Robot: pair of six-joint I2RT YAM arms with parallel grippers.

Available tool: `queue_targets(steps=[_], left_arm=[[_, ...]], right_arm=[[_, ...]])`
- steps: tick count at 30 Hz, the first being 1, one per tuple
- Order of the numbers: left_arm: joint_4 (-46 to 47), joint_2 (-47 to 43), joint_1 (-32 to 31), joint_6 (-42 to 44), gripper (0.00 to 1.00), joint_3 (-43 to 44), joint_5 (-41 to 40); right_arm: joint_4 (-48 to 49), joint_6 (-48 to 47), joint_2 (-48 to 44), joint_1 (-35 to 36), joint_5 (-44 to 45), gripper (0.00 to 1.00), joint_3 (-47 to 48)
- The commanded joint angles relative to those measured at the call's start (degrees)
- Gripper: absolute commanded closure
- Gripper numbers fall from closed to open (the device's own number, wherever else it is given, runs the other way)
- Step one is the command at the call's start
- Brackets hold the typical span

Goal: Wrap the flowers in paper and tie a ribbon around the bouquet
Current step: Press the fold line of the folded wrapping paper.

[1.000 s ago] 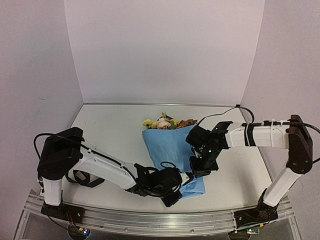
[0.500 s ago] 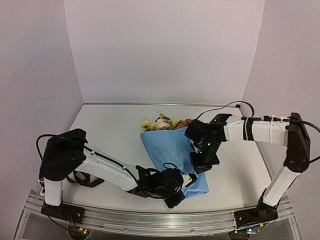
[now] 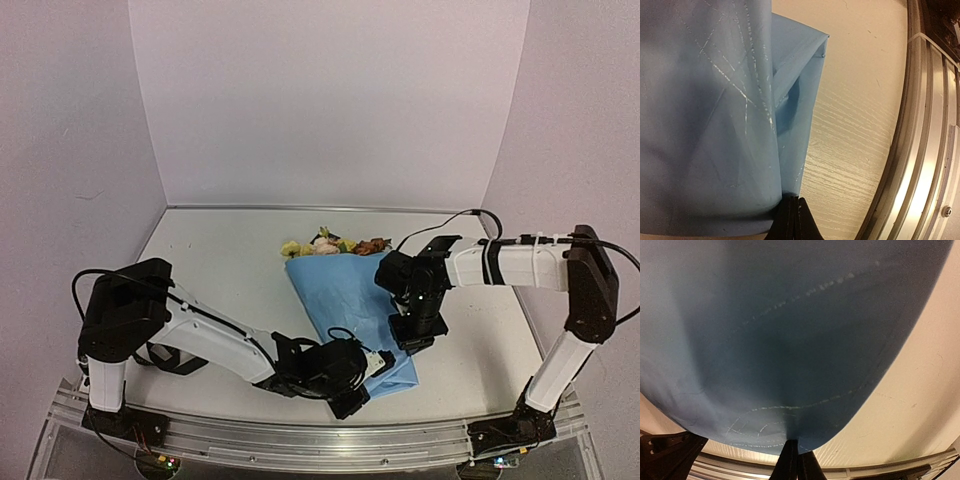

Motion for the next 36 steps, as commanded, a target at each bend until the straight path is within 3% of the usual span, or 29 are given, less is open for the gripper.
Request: queue_targets(steps=[1,10,20,29,36], left_arm=[[-6.4,-3.41,-0.59,0.59,0.95,-1.17,0.98],[-4.31,-14.2,2.79,-0.89,0.88,-1.3,5.02],[-2.35,-4.98,6.04,-0.43,0.86,5.06,8.47],[-1.68,0.27,7.24,-0.32,0.86,6.75,10.58],[-1.41,0.55,7.77,-0.81,0.87,6.65,11.35]], right_arm=[[-1.08,-1.28,0.96,-0.86,3.11,1.0,0.12],[2.94,-0.55,2.45,-0.86,1.42,1.0,-1.6],[6.36,0.33,1.72,-1.05,-0.8,0.96,-4.24],[10.29,1.12,-1.7,-2.18,-4.52,0.63,-8.36],[15.21,4.32,-1.88,-3.15,-6.98,0.58,-12.07]])
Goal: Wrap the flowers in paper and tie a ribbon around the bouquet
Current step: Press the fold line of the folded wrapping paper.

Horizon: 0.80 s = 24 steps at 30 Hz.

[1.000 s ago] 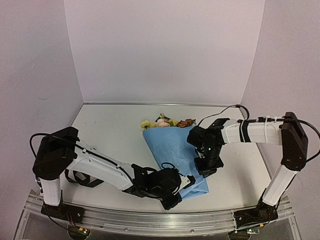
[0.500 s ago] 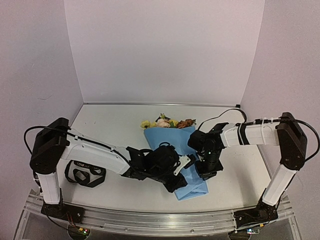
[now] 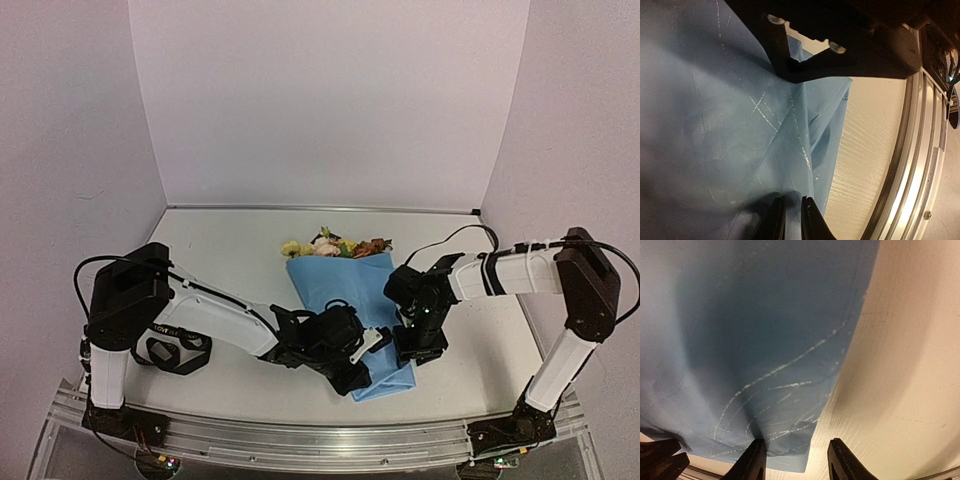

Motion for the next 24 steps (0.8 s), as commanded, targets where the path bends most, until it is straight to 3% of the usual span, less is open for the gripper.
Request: queue_targets(steps=[1,14,19,24], left_arm=[[1.86,-0.08,0.69,0.1,0.87,2.31,1.06],[5.37,-8.06,3.47,-6.35,0.87,-3.95,1.98],[4.62,-12.94,4.73,-11.06,0.86,-7.71,0.42],[1.39,-14.18,5.64,-13.58,0.87,-9.61,0.13]], right_arm=[[4.54,3.08,-1.77,-0.62,-2.16,0.59,-2.88],[18.6,11.62,-2.02,-0.05,-6.46,0.93,-11.14],[18.59,13.12,-3.33,3.38,-4.46,1.0,-11.67],[18.52,14.61,-3.48,6.62,-1.8,1.0,-12.46]])
